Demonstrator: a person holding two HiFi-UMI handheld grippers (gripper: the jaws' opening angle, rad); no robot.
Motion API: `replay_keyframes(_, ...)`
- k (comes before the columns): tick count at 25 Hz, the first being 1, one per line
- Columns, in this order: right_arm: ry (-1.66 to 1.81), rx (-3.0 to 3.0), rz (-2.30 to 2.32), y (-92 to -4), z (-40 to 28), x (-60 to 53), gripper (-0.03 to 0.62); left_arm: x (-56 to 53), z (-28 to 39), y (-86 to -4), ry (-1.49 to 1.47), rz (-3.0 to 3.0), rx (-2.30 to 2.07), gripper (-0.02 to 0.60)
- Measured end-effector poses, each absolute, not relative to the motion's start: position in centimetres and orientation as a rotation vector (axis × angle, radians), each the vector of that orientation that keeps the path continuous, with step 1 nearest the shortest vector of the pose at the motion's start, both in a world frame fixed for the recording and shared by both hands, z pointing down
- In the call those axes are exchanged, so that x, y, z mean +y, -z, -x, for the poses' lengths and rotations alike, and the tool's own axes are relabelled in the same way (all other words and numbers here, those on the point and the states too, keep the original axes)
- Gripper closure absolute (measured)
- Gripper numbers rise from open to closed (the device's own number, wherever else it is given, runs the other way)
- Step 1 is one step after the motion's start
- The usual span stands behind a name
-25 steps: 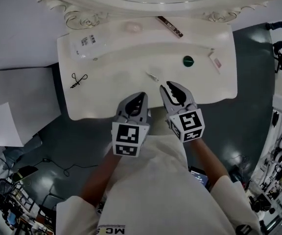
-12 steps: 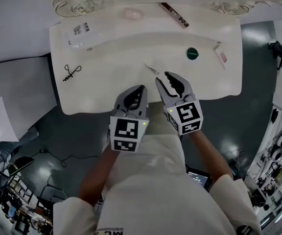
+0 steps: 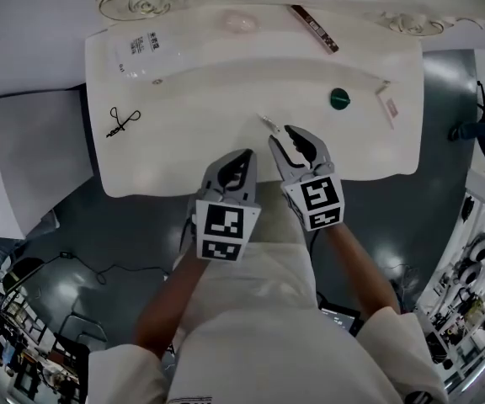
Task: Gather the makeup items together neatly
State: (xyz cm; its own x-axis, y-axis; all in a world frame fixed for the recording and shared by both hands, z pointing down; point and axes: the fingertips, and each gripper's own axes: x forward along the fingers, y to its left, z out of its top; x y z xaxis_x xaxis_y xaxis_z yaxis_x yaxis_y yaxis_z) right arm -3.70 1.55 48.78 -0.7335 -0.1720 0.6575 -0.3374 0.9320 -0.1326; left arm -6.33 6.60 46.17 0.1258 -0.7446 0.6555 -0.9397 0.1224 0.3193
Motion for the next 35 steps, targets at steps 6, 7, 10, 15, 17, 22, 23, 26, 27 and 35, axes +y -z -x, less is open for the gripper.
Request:
replay_keyframes(6,-0.289,-2.379,-0.355,-50.7,4.2,1.5,0.490,7.1,6.7,-47.7,-0.339,-1.652,-1.647,0.586)
replay_keyframes(7,-0.285,-2.375,-0.355,-51.1,4.2,1.4,0.490,7.2,6.7,-47.9,-0.340,-1.649,-1.646,0.586)
replay_keyframes(10,-0.269,-2.363,-0.352,-52.2,4.4,1.3,0.490,7.4,6.9,-48.5,-0.343,-1.641,-1.642,0.586)
replay_keyframes(15,-0.248,-2.333,-0.334,-53.7,4.7,1.2,0.490,7.7,6.9,-49.4,-0.355,-1.641,-1.625,0.586)
replay_keyframes(17,-0.246,-2.316,-0.335,-54.3,4.7,1.2,0.490,7.8,7.0,-49.7,-0.363,-1.643,-1.617,0.586)
replay_keyframes(22,-0.222,-2.273,-0.336,-55.8,4.6,0.6,0.490,7.6,7.5,-49.8,-0.361,-1.636,-1.624,0.586)
replay_keyframes(23,-0.213,-2.271,-0.334,-55.9,4.6,0.5,0.490,7.6,7.5,-49.9,-0.361,-1.634,-1.624,0.586)
replay_keyframes(26,-0.204,-2.264,-0.324,-56.3,4.7,0.4,0.490,7.8,7.7,-50.0,-0.362,-1.627,-1.624,0.586)
replay_keyframes(27,-0.205,-2.259,-0.316,-56.4,4.7,0.5,0.490,7.8,7.6,-50.0,-0.363,-1.625,-1.623,0.586)
replay_keyframes(35,-0.166,-2.252,-0.299,-57.0,4.7,1.0,0.524,8.3,7.3,-50.3,-0.380,-1.620,-1.618,0.586)
